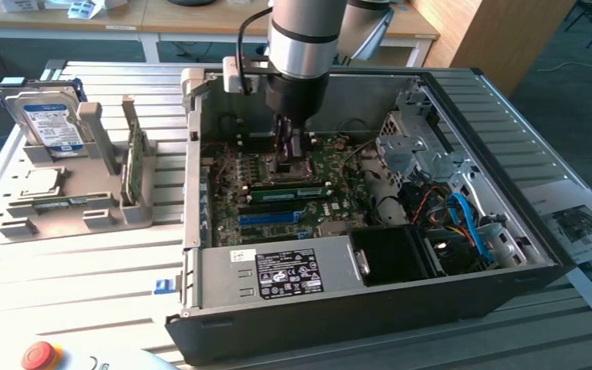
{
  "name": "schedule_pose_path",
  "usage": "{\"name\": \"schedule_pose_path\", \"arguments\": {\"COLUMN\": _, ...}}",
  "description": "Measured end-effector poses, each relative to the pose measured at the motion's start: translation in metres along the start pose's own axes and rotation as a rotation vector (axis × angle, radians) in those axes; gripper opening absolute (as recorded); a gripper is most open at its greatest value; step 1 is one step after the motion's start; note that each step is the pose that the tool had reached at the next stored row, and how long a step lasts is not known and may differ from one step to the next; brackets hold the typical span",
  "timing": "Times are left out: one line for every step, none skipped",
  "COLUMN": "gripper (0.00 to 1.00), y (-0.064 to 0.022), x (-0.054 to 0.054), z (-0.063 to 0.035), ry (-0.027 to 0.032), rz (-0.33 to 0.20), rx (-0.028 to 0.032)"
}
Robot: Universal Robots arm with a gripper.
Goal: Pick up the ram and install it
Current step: 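Press down the ram until it locks into place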
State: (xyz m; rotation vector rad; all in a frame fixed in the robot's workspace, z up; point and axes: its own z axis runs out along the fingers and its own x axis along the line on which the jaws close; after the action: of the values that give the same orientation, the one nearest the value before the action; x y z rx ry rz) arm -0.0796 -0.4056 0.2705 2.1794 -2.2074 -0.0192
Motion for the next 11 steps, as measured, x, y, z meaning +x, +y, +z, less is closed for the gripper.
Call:
{"name": "schedule_pose_path", "arguments": {"gripper": 0.10, "y": 0.0001, "x": 0.000, "z": -0.0019, "ry": 0.0001, "rz": 0.000, "rx": 0.0000}}
{"name": "schedule_pose_path", "arguments": {"gripper": 0.10, "y": 0.0001, "x": 0.000, "z": -0.0037, "ry": -0.0001, "rz": 0.000, "rx": 0.0000}}
{"name": "schedule_pose_path", "arguments": {"gripper": 0.10, "y": 0.0002, "x": 0.000, "z": -0.0055, "ry": 0.0000, "rz": 0.000, "rx": 0.0000}}
{"name": "schedule_pose_path", "arguments": {"gripper": 0.10, "y": 0.0003, "x": 0.000, "z": -0.0070, "ry": 0.0000, "rz": 0.000, "rx": 0.0000}}
{"name": "schedule_pose_path", "arguments": {"gripper": 0.10, "y": 0.0003, "x": 0.000, "z": -0.0084, "ry": 0.0000, "rz": 0.000, "rx": 0.0000}}
{"name": "schedule_pose_path", "arguments": {"gripper": 0.10, "y": 0.0004, "x": 0.000, "z": -0.0102, "ry": 0.0001, "rz": 0.000, "rx": 0.0000}}
{"name": "schedule_pose_path", "arguments": {"gripper": 0.10, "y": 0.0004, "x": 0.000, "z": -0.0122, "ry": 0.0000, "rz": 0.000, "rx": 0.0000}}
{"name": "schedule_pose_path", "arguments": {"gripper": 0.10, "y": 0.0005, "x": 0.000, "z": -0.0139, "ry": 0.0001, "rz": 0.000, "rx": 0.0000}}
{"name": "schedule_pose_path", "arguments": {"gripper": 0.10, "y": 0.0006, "x": 0.000, "z": -0.0156, "ry": 0.0002, "rz": 0.000, "rx": 0.0000}}
{"name": "schedule_pose_path", "arguments": {"gripper": 0.10, "y": 0.0006, "x": 0.000, "z": -0.0171, "ry": 0.0006, "rz": 0.000, "rx": -0.0001}}
{"name": "schedule_pose_path", "arguments": {"gripper": 0.10, "y": 0.0006, "x": 0.000, "z": -0.0184, "ry": 0.0012, "rz": 0.000, "rx": 0.0000}}
